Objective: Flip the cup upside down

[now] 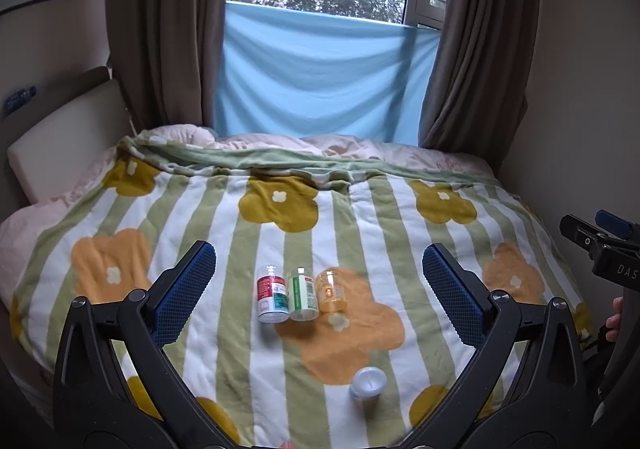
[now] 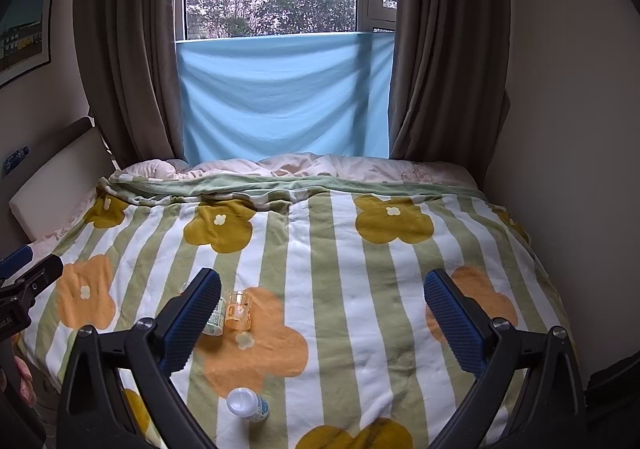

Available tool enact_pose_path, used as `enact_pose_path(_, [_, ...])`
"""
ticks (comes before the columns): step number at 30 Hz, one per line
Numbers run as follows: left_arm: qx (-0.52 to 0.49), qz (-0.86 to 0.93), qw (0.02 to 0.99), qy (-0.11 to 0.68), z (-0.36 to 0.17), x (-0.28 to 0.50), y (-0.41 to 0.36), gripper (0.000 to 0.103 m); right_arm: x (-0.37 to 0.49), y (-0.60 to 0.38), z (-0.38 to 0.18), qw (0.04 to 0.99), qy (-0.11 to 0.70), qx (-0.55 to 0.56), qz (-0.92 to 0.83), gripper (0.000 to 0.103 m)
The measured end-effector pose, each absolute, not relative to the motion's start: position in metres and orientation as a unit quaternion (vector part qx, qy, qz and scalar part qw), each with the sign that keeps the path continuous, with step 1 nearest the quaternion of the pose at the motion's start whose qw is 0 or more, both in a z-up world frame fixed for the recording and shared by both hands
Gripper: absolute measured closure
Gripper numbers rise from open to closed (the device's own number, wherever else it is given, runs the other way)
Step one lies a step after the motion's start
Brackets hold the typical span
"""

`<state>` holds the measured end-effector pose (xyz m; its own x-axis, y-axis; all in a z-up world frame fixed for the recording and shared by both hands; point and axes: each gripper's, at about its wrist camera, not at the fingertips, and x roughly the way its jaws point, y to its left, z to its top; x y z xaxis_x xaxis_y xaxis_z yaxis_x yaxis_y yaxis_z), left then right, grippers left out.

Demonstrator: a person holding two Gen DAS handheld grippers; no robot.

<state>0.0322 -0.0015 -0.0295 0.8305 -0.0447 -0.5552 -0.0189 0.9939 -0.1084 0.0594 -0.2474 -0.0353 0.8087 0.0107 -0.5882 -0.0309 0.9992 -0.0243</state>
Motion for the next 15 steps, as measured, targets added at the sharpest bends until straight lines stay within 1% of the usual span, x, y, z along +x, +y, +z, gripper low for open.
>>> enact_pose_path(15, [-0.055, -0.002, 0.957, 0.285, -0.0300, 0.0317, -0.0008, 0.000, 0.0599, -0.2470, -0.0344, 0.951, 0.309, -0.017, 0.011, 0.002])
